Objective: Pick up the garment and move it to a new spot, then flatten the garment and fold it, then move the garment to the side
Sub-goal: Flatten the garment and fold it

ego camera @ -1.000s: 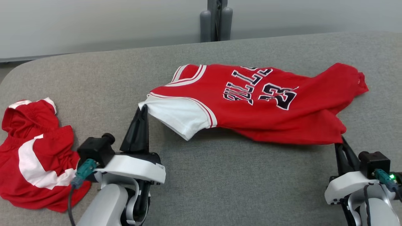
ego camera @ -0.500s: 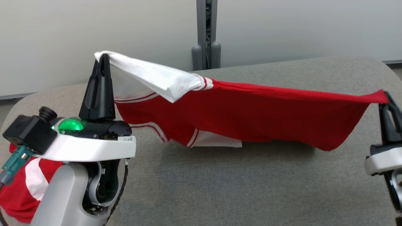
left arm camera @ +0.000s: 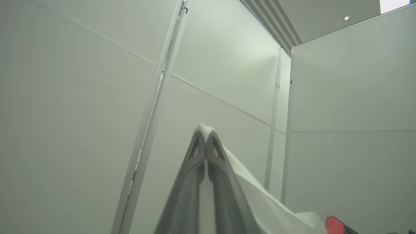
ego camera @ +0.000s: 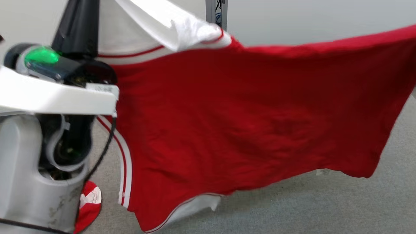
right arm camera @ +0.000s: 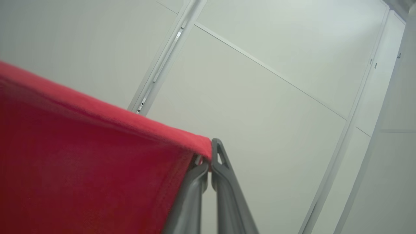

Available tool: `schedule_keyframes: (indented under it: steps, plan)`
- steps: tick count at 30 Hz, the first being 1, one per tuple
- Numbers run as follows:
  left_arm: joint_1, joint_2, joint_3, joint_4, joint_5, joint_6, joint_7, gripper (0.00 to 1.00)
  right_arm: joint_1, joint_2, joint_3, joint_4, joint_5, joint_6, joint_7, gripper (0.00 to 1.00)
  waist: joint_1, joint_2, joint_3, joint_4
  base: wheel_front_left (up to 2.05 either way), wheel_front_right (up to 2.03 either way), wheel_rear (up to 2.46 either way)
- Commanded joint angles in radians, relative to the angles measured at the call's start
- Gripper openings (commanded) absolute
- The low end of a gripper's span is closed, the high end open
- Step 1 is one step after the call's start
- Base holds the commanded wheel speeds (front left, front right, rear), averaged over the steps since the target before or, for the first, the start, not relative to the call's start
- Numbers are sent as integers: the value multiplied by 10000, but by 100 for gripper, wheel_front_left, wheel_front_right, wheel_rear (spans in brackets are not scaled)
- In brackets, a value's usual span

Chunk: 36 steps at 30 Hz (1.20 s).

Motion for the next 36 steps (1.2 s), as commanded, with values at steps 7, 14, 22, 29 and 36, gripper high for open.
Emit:
schedule_keyframes:
  steps: [7,14,22,29,36]
  plan:
    - [-972,464,367,723,-534,-9,780,0,-902,-180,453,572,196,-3,177,0,0,-1,196,38,0,0,0]
    - [-3184,676,-70,3531,293,-802,450,0,-3249,-50,1645,3113,-16,-3,-298,0,0,-1,1735,159,0,0,0]
    - [-7368,520,-399,7224,2084,-1433,-1918,0,-7664,462,1883,6374,-1165,-4,-1242,0,0,-1,4542,337,0,0,0]
    - [-10159,144,-67,8772,3510,-1690,-3012,0,-10411,1113,1114,7965,-3000,-4,-1854,0,0,-1,6159,482,0,0,0]
    - [-9688,-696,993,7973,4019,-2042,-3005,0,-10662,1415,303,7234,-3949,-3,-1881,0,0,-1,7288,802,0,0,0]
